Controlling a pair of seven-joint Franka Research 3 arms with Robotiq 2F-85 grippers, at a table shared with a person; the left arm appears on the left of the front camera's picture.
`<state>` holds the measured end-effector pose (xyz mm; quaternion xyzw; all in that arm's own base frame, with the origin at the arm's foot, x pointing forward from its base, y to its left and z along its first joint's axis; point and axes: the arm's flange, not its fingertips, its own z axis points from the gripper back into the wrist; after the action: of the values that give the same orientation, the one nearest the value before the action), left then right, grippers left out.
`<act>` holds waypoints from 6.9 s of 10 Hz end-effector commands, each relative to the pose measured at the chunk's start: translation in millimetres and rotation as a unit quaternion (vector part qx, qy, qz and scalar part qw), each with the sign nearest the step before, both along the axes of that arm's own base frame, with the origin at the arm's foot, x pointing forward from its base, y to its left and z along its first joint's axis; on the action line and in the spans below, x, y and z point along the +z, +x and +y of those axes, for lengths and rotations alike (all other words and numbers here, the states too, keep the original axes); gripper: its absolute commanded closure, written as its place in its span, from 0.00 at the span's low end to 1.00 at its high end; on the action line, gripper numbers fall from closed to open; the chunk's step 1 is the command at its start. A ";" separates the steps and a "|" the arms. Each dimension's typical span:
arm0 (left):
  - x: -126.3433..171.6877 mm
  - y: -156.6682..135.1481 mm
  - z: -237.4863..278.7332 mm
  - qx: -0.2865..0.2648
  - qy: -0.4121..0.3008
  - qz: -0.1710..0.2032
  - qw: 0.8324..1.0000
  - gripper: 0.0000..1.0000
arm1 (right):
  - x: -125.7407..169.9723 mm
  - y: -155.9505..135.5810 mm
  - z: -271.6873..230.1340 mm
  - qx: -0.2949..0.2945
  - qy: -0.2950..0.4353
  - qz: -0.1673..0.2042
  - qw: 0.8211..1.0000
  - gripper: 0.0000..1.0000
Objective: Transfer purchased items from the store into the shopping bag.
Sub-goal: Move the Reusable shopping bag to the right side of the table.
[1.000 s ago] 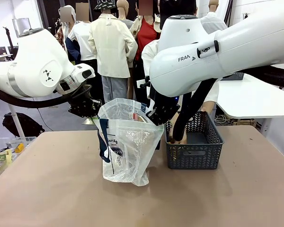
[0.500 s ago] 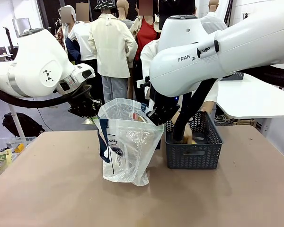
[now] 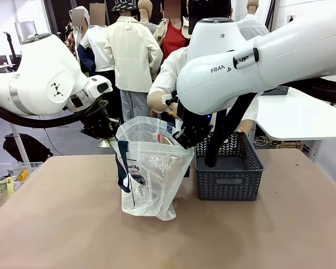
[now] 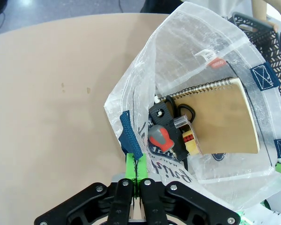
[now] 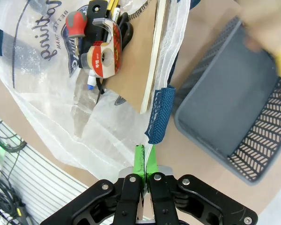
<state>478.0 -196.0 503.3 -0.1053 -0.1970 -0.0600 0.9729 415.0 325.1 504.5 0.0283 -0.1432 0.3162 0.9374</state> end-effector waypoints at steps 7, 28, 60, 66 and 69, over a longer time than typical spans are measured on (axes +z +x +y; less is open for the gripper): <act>0.7 0.5 1.2 0.001 0.000 0.000 1.000 1.00 | 1.3 0.6 -1.8 -0.003 0.000 -0.001 1.000 1.00; -39.6 26.4 8.0 -0.043 -0.313 0.068 0.946 0.30 | -3.8 7.1 83.4 0.210 0.001 -0.003 0.978 1.00; -50.0 27.5 -6.7 -0.040 -0.249 0.064 0.965 1.00 | 14.9 -7.6 79.7 0.186 -0.014 0.029 0.982 0.00; -50.4 27.7 -3.7 -0.041 -0.243 0.065 0.967 1.00 | 60.0 -23.3 -23.7 0.030 0.103 -0.066 0.992 0.00; -49.2 27.2 -4.5 -0.043 -0.226 0.063 0.971 1.00 | 77.6 -17.1 -95.5 -0.101 0.058 -0.080 0.990 0.00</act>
<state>505.1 -200.7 455.8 -0.3496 -0.1454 -0.0462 0.9244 400.1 246.9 592.4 0.0873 -0.2488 0.2621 0.9283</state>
